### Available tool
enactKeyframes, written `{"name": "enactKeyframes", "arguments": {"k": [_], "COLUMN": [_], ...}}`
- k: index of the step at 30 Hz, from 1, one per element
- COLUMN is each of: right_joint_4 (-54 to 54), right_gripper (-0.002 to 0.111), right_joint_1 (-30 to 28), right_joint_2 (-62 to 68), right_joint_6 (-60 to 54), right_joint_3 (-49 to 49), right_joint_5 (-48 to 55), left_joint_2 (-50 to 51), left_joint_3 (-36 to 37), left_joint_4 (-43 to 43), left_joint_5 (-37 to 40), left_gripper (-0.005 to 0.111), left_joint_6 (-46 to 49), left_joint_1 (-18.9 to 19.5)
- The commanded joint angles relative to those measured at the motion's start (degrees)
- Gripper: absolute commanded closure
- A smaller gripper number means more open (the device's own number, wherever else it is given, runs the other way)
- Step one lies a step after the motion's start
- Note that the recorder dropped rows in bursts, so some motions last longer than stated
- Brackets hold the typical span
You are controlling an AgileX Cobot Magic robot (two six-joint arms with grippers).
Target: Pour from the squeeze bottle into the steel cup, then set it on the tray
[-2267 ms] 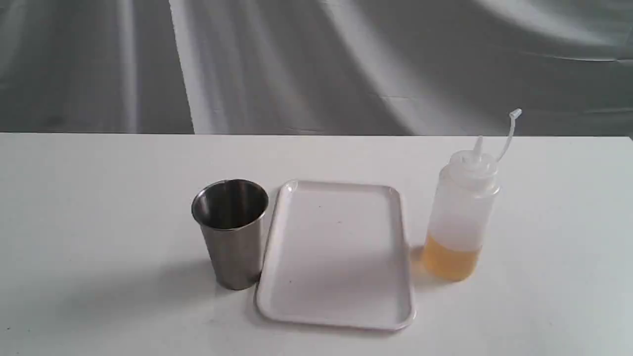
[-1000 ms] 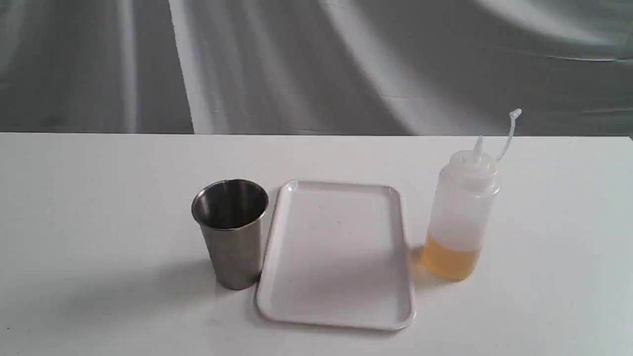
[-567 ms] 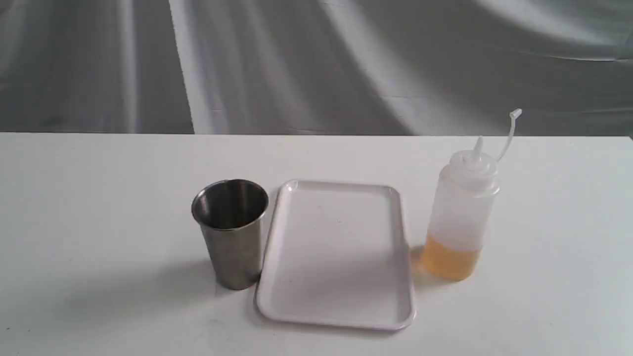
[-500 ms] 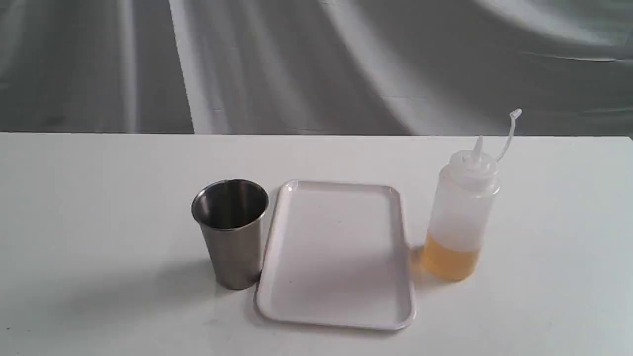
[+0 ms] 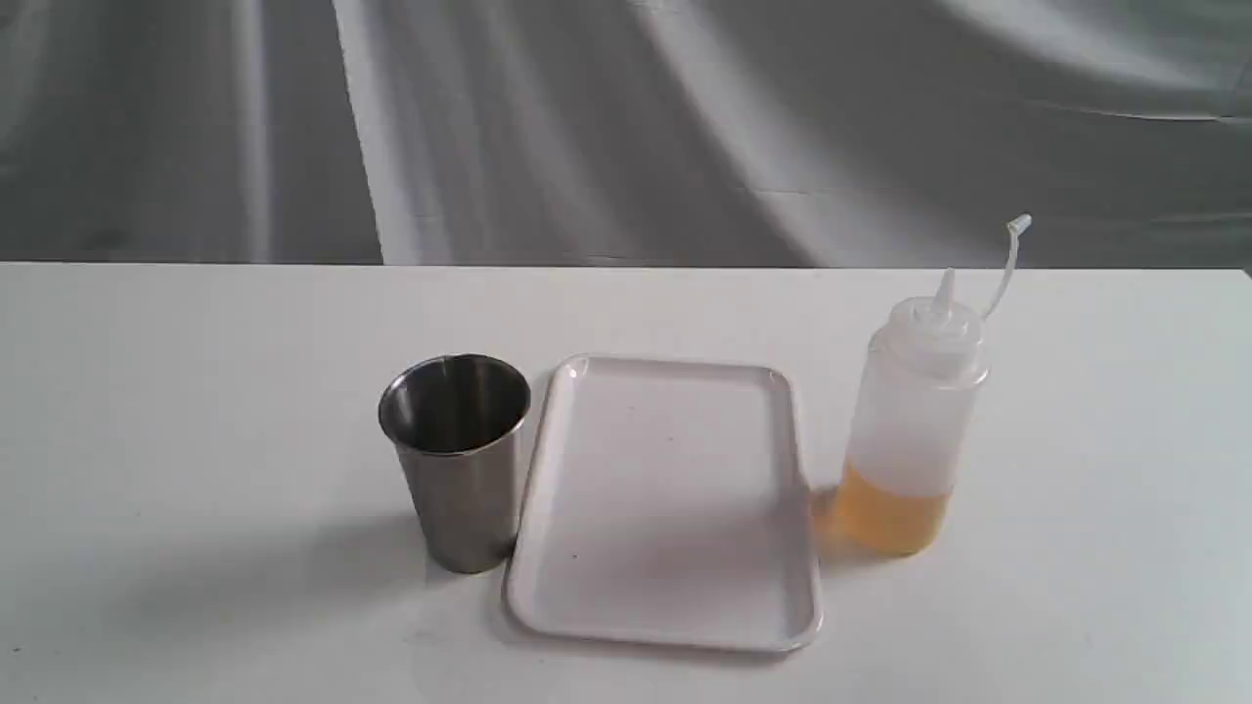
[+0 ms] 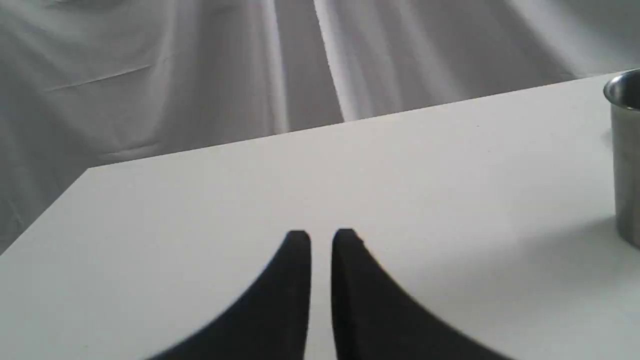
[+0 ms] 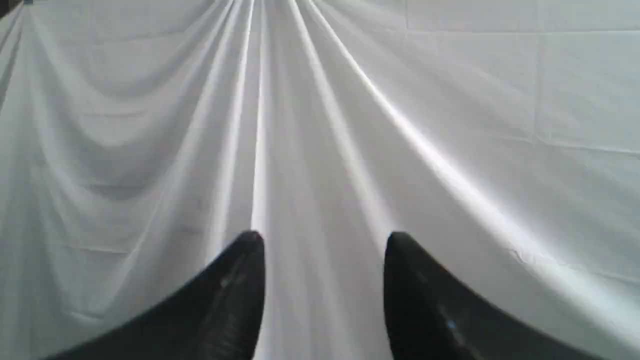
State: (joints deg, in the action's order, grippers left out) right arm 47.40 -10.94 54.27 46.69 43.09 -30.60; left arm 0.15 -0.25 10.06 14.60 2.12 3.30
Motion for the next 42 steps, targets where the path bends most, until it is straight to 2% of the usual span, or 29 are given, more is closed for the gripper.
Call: {"name": "enactKeyframes", "arguments": {"k": [1,4,7,22,24,28,34,42], "right_joint_4": [0.6,0.6,0.6,-0.4,-0.4,-1.6,-4.6,-5.0], "right_gripper": [0.053,0.036,0.028,0.026,0.022,0.003,0.003,0.003], "right_joint_1": [-0.4,-0.4,-0.4,-0.4,-0.4,-0.4,1.6,2.3], "right_joint_2": [4.7,8.3,11.6,25.3,26.1,26.8,27.4,32.0], "right_joint_6": [-4.8,-7.0,-8.8,-12.2,-16.2,-20.5,-25.9,-25.7], "right_joint_3": [1.0,1.0,1.0,1.0,1.0,1.0,1.0,1.0], "right_joint_5": [-1.1,-1.1,-1.1,-4.2,-4.2,-4.3,-4.3,-4.5], "left_joint_2": [-0.1,-0.1,-0.1,-0.1,-0.1,-0.1,-0.1,-0.1], "left_joint_3": [0.3,0.3,0.3,0.3,0.3,0.3,0.3,0.3], "left_joint_4": [0.0,0.0,0.0,0.0,0.0,0.0,0.0,0.0], "left_joint_5": [-0.7,-0.7,-0.7,-0.7,-0.7,-0.7,-0.7,-0.7], "left_gripper": [0.098,0.098,0.098,0.098,0.098,0.098,0.098,0.098], "left_joint_6": [-0.4,-0.5,-0.5,-0.4,-0.4,-0.4,-0.3,-0.3], "left_joint_1": [0.1,0.1,0.1,0.1,0.1,0.1,0.1,0.1]}}
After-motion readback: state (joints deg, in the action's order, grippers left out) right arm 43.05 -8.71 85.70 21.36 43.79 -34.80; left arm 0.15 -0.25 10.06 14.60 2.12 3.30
